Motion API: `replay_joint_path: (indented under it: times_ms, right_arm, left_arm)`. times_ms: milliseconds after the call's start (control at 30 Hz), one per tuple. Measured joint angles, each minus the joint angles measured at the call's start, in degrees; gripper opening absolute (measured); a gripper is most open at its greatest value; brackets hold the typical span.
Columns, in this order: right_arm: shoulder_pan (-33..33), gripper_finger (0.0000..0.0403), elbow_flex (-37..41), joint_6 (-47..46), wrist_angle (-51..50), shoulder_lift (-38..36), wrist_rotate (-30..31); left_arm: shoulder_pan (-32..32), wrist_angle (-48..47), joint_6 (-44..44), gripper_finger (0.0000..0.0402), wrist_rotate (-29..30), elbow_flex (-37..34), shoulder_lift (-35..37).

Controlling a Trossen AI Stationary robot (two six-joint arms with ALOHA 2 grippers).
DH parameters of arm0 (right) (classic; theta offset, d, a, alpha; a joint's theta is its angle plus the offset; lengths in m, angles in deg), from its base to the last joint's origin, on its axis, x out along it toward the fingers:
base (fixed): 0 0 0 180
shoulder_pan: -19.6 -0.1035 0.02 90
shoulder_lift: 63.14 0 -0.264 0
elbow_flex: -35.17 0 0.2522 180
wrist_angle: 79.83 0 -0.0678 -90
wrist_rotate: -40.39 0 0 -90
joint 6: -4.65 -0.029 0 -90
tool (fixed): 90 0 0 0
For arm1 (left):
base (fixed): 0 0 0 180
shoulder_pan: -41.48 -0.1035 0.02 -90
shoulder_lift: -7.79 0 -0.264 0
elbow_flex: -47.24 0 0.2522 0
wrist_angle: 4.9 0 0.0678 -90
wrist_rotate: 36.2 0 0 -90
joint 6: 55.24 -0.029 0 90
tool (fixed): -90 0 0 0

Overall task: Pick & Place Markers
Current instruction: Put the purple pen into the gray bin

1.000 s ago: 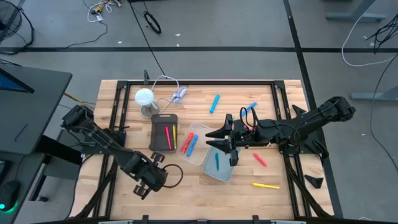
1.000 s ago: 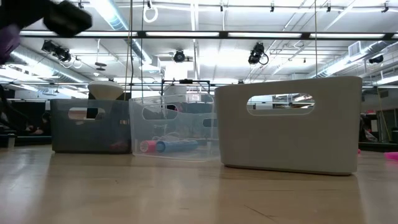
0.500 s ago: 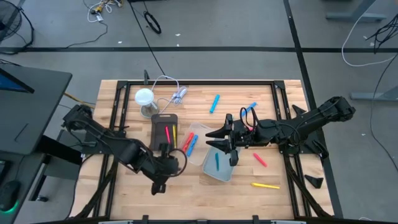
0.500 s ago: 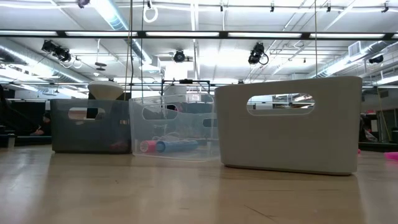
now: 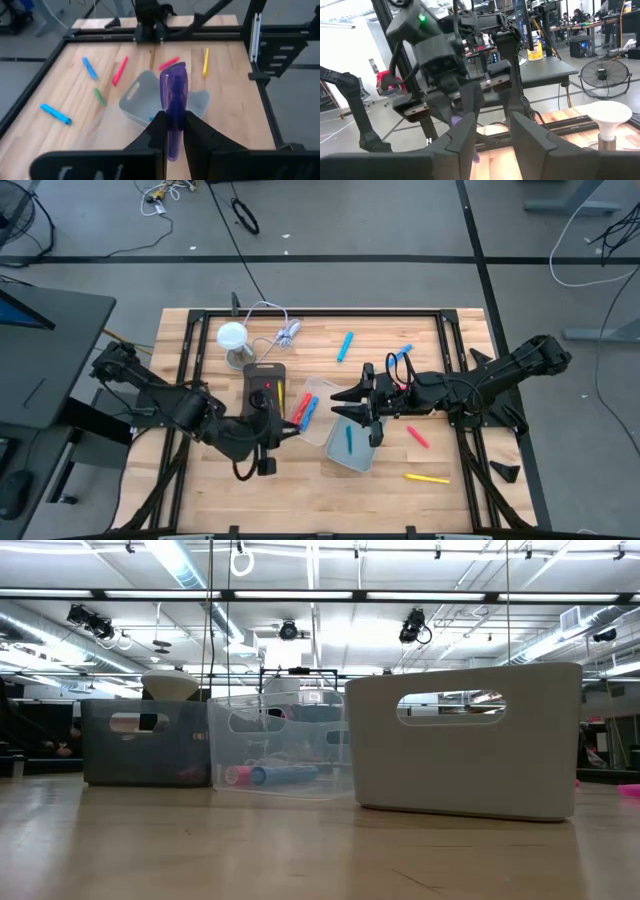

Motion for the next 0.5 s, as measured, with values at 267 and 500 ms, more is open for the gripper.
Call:
replay_joint_path:
  times_ms: [267,500]
  right_arm:
    - [-0.01,0.0126,0.00,1.87,-1.07,0.00,-0.01]
    - [-0.03,0.0126,0.00,1.49,-1.11,0.00,-0.64]
  left_arm:
    - [-3.09,13.02,-7.07,0.0041,0.38,-0.01,0.76]
    - [-6.86,23.80,-14.02,0.0041,-1.36,-0.03,1.41]
